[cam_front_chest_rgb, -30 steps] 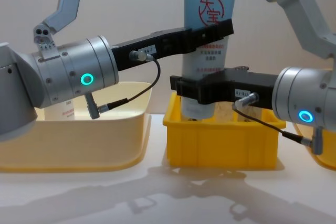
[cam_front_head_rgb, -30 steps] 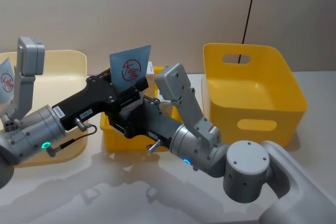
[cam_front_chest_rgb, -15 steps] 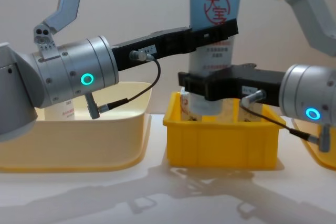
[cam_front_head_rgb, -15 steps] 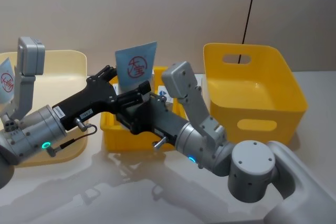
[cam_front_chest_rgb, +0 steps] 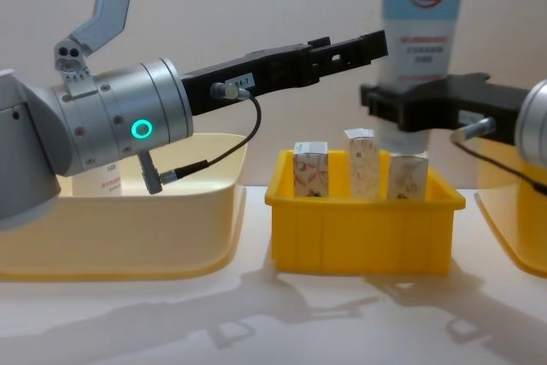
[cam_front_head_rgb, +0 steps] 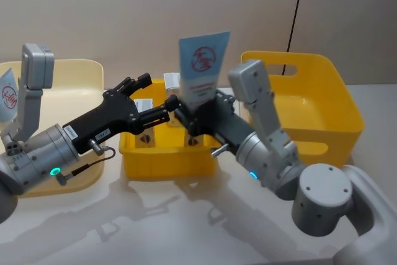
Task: Bimanual collaborative sorting of washing and personal care products
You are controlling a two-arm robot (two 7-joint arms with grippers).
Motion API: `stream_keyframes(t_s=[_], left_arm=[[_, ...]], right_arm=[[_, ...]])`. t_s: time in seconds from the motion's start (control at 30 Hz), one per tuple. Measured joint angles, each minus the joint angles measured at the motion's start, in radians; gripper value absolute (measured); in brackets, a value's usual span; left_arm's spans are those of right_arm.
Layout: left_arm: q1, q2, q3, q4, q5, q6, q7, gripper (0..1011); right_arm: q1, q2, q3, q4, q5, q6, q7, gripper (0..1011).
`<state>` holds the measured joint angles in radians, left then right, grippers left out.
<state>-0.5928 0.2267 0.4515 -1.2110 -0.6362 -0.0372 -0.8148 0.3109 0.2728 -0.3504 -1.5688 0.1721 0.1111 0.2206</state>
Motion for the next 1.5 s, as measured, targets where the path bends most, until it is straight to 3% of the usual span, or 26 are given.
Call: stream_keyframes(t_s=[0.57, 0.9, 1.17, 1.5], left_arm=[[0.0, 0.0, 0.0, 0.0, 0.0, 0.0, 0.0, 1003], [0.0, 0.0, 0.0, 0.0, 0.0, 0.0, 0.0, 1003], [0.0, 0.0, 0.0, 0.0, 0.0, 0.0, 0.0, 1003], [0.0, 0.0, 0.0, 0.0, 0.0, 0.0, 0.0, 1003]], right_arm=[[-0.026, -0.002, 0.118, -0.027, -0.076, -0.077, -0.171, 532], [-0.041, -0.004, 0.177, -0.029, -0.126, -0.083, -0.263, 532], [-0.064, -0.008, 0.225, -0.032, -0.175, -0.033, -0.346, 532], [-0.079, -0.015, 0.256, -0.035, -0.208, 0.045, -0.395, 532]])
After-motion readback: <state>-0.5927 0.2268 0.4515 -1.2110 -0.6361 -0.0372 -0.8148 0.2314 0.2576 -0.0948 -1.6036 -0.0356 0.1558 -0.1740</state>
